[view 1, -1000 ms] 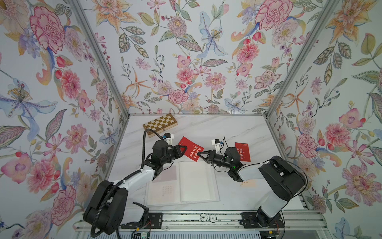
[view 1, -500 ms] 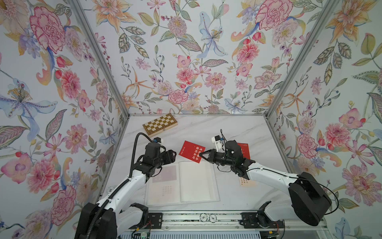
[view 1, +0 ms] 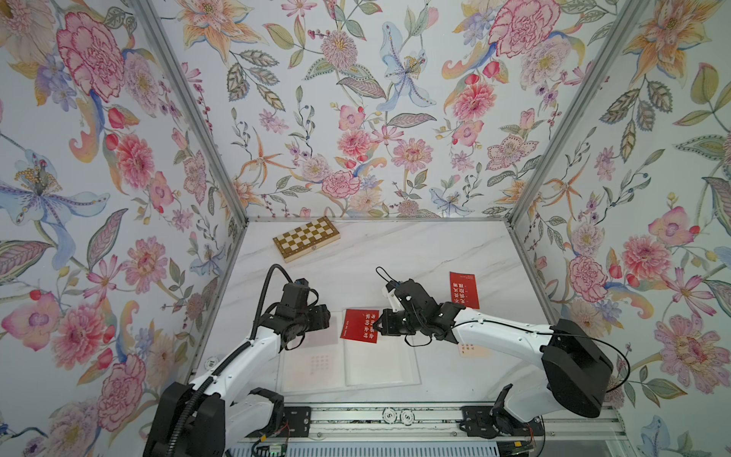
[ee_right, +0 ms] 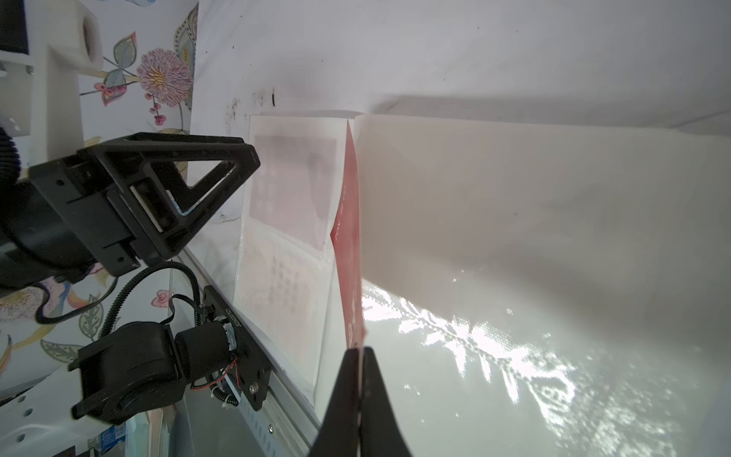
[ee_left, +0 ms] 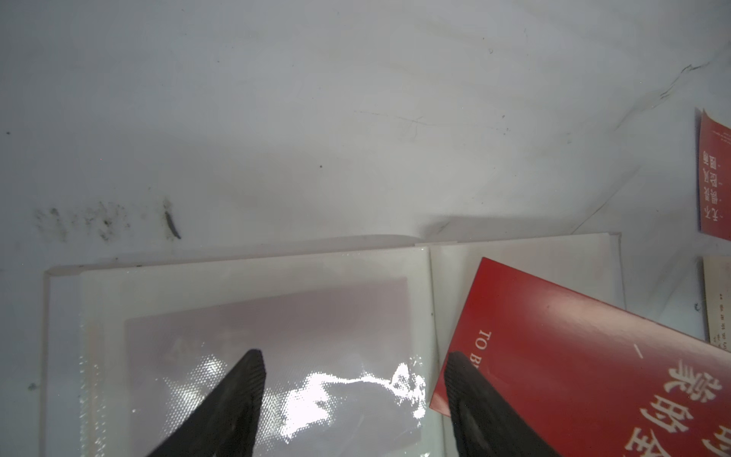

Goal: Place the photos into the photo albums
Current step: Pick up the photo at the center of the board, then insert the photo into the photo album.

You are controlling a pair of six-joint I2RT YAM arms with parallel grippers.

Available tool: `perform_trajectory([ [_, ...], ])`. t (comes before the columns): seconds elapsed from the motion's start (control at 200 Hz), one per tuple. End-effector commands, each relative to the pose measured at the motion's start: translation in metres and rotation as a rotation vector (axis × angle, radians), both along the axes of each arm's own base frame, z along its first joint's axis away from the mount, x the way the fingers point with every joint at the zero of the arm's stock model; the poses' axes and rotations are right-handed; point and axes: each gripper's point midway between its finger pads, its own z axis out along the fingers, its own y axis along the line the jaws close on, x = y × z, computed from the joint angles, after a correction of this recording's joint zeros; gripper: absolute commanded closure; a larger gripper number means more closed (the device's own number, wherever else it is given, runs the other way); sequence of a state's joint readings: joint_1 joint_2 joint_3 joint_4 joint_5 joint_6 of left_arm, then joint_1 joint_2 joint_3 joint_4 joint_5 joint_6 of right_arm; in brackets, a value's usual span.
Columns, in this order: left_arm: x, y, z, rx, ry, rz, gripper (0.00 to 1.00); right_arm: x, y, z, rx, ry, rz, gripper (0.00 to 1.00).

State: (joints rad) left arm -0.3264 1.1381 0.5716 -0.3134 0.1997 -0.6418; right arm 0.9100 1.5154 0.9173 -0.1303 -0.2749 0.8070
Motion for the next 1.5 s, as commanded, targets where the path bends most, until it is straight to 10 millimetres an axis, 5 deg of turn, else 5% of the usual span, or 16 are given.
perform_trajectory([
  [0.0,-0.004,0.008,-0.011,0.045,0.015,0.003,0.29,0.005,-0.004,-0.001,-0.107,-0.045,-0.016,1.00],
  [0.931,-0.014,0.039,-0.045,0.134,0.072,0.078,0.28,0.003,0.015,0.015,-0.222,-0.122,0.027,1.00],
  [1.496,-0.015,0.055,-0.046,0.135,0.072,0.133,0.28,-0.001,0.026,0.030,-0.285,-0.183,0.063,1.00],
])
